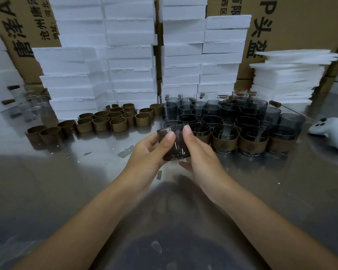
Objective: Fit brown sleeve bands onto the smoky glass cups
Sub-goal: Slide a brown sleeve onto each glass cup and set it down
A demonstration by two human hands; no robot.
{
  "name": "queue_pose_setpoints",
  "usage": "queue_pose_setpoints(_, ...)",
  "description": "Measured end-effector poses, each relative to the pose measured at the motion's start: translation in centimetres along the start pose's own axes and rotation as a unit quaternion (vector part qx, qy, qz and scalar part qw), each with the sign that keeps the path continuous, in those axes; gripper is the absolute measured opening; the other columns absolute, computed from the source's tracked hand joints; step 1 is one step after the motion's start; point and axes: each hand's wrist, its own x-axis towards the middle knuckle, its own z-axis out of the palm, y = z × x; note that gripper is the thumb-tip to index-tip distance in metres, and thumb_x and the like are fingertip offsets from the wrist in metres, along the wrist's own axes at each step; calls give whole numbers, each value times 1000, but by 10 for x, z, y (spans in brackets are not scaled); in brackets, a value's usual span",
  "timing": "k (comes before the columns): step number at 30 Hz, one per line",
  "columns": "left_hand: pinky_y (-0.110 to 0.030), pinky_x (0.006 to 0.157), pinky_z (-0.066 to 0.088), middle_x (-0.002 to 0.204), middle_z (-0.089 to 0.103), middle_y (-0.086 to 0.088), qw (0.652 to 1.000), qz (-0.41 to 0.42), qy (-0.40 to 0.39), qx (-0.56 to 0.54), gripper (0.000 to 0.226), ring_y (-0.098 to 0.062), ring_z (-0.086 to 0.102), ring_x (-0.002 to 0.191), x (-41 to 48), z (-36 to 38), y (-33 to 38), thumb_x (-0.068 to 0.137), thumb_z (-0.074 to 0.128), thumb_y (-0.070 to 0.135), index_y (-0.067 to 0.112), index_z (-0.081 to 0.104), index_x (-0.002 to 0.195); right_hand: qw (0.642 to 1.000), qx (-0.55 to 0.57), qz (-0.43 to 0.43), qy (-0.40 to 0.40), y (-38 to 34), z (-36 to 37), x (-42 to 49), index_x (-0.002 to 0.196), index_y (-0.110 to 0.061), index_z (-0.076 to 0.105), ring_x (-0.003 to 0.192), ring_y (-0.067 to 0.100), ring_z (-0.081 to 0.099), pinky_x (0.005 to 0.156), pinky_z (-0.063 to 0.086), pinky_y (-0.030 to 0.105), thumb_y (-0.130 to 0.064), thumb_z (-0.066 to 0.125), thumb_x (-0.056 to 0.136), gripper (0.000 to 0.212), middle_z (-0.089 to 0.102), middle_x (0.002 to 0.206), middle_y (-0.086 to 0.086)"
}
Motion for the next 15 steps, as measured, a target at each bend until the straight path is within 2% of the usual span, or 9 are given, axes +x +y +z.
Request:
queue_pose_setpoints(2, -26, 79, 56, 100, 73, -12, 1000, -2, 22, -8, 58, -22, 70, 96, 0, 2, 0, 65, 77, 42, 7, 65, 109, 999, -16, -28, 11, 1, 1, 0, 92, -33, 69, 87, -8, 65, 73, 48, 9, -67, 41, 71, 49, 73, 88, -19)
queue_pose_setpoints(4, -27, 79, 57, 100, 73, -12, 999, -10, 41, -9, 63, -24, 69, 97, -1, 2, -2, 60, 72, 45, 4, 62, 108, 999, -26, -35, 31, 3, 2, 0, 95, -30, 68, 88, -8, 64, 81, 48, 15, -67, 40, 71, 52, 72, 88, -17)
queue_pose_setpoints(9, -21, 79, 51, 96, 75, 2, 995, -23, 24, 99, 50, -10, 69, 95, -2, 1, -7, 66, 64, 62, 22, 71, 96, 995, -48, -43, 83, 6, 2, 1, 109, -19, 65, 83, -9, 61, 79, 45, 13, -64, 41, 71, 63, 68, 90, -14)
queue_pose_setpoints(11, -19, 79, 51, 100, 74, 3, 996, -18, 7, 92, 47, -8, 68, 98, -2, 1, -7, 70, 68, 60, 23, 72, 99, 994, -47, -46, 84, 7, 3, 1, 112, -18, 63, 87, -9, 61, 79, 46, 10, -60, 43, 78, 57, 67, 95, -13)
queue_pose_setpoints(15, -27, 93, 51, 109, 72, 0, 997, -12, -7, 80, 52, -14, 66, 107, -3, 1, -6, 70, 73, 53, 19, 69, 108, 994, -52, -44, 81, 9, 4, 2, 114, -16, 61, 92, -10, 60, 77, 43, 3, -46, 49, 91, 39, 68, 102, -10)
